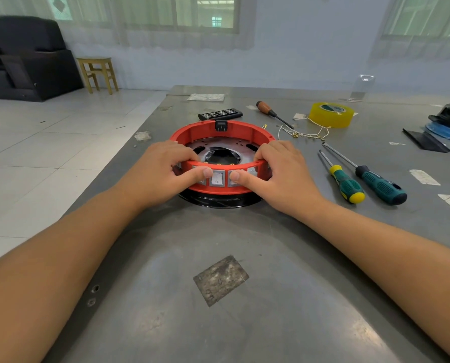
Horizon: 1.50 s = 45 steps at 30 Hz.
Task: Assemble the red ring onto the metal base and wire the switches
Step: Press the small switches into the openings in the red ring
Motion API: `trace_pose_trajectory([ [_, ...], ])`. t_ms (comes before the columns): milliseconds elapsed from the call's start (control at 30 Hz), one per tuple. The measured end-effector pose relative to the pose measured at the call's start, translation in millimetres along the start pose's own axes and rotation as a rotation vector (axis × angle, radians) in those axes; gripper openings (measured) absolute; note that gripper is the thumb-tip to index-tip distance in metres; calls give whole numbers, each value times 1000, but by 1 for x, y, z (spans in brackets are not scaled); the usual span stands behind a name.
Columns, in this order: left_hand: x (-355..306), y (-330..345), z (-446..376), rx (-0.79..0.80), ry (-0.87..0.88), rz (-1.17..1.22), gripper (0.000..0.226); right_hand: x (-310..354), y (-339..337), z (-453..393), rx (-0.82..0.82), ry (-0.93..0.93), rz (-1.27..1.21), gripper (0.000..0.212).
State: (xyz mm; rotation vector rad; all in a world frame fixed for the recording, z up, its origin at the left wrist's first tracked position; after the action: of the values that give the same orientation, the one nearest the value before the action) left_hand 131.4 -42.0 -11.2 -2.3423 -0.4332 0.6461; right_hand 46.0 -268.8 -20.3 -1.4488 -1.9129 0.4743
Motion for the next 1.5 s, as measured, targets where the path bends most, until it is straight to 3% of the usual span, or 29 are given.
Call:
trace_pose_trajectory([
  [300,-9,8,-1,-38,-23,-97,72,1,-2,3,-30,-28,20,55],
  [500,-20,7,11,-55,51,-18,54,11,-2,10,-72,-28,107,53],
  [633,-23,14,10,-46,73,-47,45,7,-9,14,-50,-73,-23,48],
  [800,-11,5,10,-79,40,-16,43,-16,-9,8,-24,143,-116,57],
  [933,-15,2,10,-97,29,-74,40,-16,4,10,167,102,-177,67],
  [1167,-31,6,12,-175,80,-321,42,-14,-1,11,126,109,-268,52],
  [1233,-29,7,13,-188,96,-334,40,-22,-1,8,69,191,-221,40],
  [1333,-22,8,11,-186,57,-324,48,-39,8,5,120,307,-102,30],
  [1500,-16,11,8,-181,-5,-267,51,-61,28,-20,204,379,9,39],
])
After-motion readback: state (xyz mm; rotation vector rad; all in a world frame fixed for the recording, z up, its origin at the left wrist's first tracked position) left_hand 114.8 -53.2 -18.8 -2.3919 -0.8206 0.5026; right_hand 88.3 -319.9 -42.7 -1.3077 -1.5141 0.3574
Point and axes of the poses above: each hand's wrist, its own z-axis away from the middle knuckle, its own y-axis out of the palm, x = y × z, the point moved 4 cm from there along -z, towards the middle knuckle, and after that the axes turned 10 degrees about -x, right-handed, at the moved point
